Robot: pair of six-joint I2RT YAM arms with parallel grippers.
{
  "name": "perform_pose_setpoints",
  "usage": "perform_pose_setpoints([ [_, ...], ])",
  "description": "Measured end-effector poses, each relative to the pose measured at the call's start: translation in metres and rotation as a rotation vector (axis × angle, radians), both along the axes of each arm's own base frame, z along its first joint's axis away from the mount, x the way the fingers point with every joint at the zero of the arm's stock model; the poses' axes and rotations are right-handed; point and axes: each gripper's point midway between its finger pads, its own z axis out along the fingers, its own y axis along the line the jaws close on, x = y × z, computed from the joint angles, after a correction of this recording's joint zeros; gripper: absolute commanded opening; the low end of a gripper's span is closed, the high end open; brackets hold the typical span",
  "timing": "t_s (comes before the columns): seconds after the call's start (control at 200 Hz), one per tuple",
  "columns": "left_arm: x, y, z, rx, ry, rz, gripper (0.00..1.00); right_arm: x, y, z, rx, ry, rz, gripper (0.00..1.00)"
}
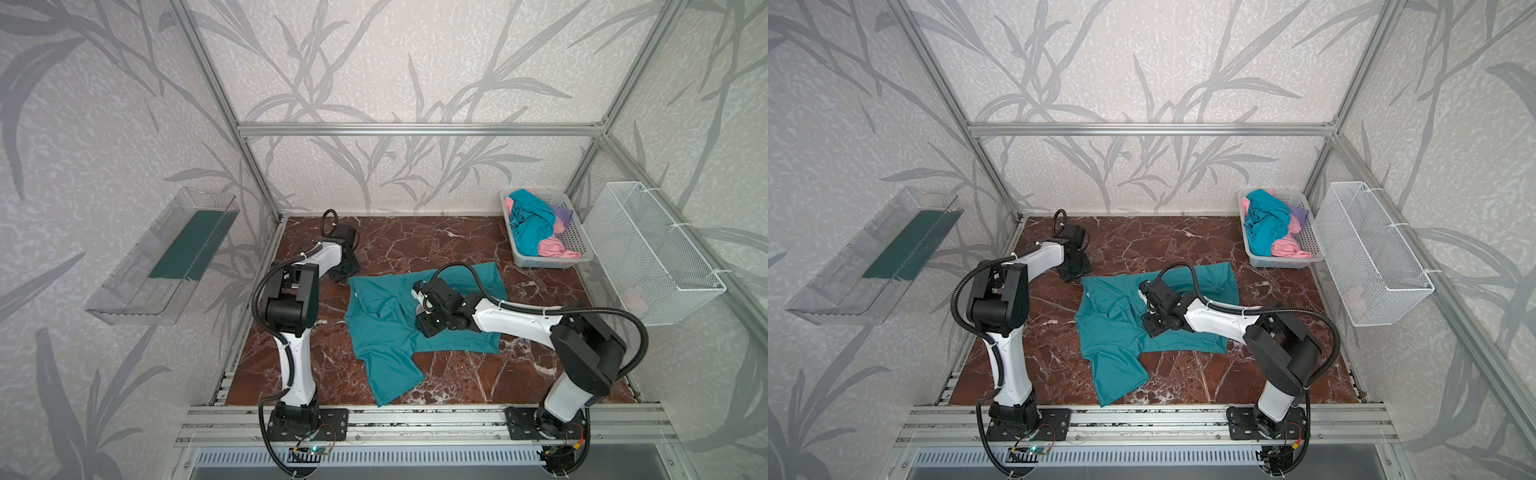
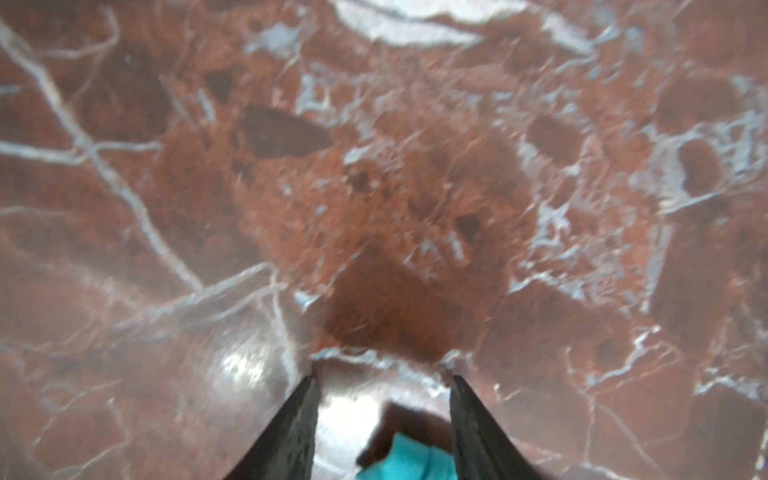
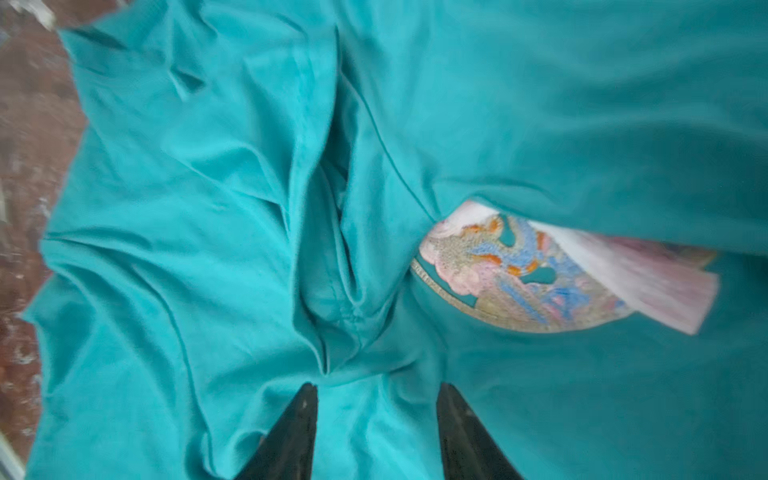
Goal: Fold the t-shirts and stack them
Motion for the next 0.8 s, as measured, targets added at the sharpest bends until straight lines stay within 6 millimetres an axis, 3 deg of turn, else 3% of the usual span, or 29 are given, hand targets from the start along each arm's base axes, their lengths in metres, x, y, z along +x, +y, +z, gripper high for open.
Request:
perform_pose_setpoints([
  [0.145, -0.035, -0.004, 0.012, -0.017, 0.020, 0.004, 0.48, 0.016, 0.016, 0.029, 0.053, -0.074, 0.016, 0.39],
  [0.3, -0.041, -0.029, 0.036, -0.092, -0.052, -0.027, 0.39, 0.046, 0.056, 0.037, 0.090, -0.111, 0.056, 0.39],
  [0.505, -0.036, -0.053, 0.031, -0.159, -0.063, -0.055, 0.34, 0.069, 0.084, 0.009, 0.079, -0.088, 0.084, 0.40],
  [0.665, -0.038, -0.054, 0.011, -0.162, -0.020, -0.052, 0.26, 0.074, 0.087, -0.018, 0.053, -0.047, 0.078, 0.42],
  [0.8, -0.039, -0.053, 0.000, -0.157, 0.004, -0.051, 0.16, 0.078, 0.085, -0.027, 0.051, -0.024, 0.058, 0.43],
])
